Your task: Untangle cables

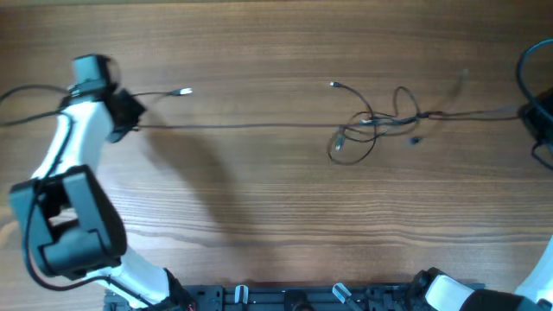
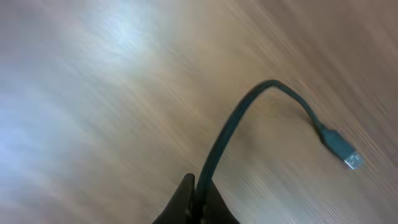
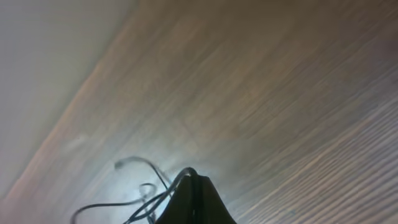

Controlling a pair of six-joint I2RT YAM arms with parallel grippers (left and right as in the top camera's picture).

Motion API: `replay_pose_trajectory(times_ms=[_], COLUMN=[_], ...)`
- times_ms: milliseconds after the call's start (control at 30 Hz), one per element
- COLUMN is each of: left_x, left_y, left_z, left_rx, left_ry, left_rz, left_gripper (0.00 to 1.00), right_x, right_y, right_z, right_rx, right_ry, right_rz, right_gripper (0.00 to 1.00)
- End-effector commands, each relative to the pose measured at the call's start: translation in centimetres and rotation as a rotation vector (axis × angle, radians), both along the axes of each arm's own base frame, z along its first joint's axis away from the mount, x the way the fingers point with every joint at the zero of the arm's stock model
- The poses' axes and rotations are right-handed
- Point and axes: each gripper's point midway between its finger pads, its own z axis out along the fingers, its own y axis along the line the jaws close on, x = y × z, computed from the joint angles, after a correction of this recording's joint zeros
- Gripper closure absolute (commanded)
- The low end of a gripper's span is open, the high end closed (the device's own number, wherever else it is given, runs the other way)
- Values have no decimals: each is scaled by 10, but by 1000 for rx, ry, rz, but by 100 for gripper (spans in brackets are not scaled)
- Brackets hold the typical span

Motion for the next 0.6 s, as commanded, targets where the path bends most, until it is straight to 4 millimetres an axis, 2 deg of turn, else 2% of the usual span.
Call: replay_pose_trajectory(times_ms=[0,67,133,200,267,300,367,400,433,500,567], left_x=[-39,-45,-34,-8,25,37,45,48,49,51,54], left_y=[82,92,89,66,27,8,-15,-29,-36,-53,-60], left_z=[1,0,5,17,35,39,40,39,39,39,39], left_rx=[23,-63,-157,-261,-337,-318,-292,-271,-260,-229,-224], left_ry=[7,-35,-117,-228,-344,-361,-360,-354,-350,-343,-347], left_rz=[222,253,230,134,-54,-139,-248,-325,-365,-468,-494], left_gripper=[96,96,96,96,96,96,96,96,96,96,96], right_x=[-9,-5,8,20,39,45,51,52,50,46,47], right_y=[-16,-4,27,62,106,116,130,137,140,141,145], right_z=[23,21,23,19,7,-6,-26,-39,-48,-60,-63], right_rx=[-25,16,63,71,46,4,-7,10,28,88,170], right_ry=[-32,-39,-58,-44,-14,36,107,154,189,247,256], right_rz=[-123,-90,14,123,261,280,316,333,327,255,158], right_gripper=[95,95,96,95,94,80,46,7,0,0,0])
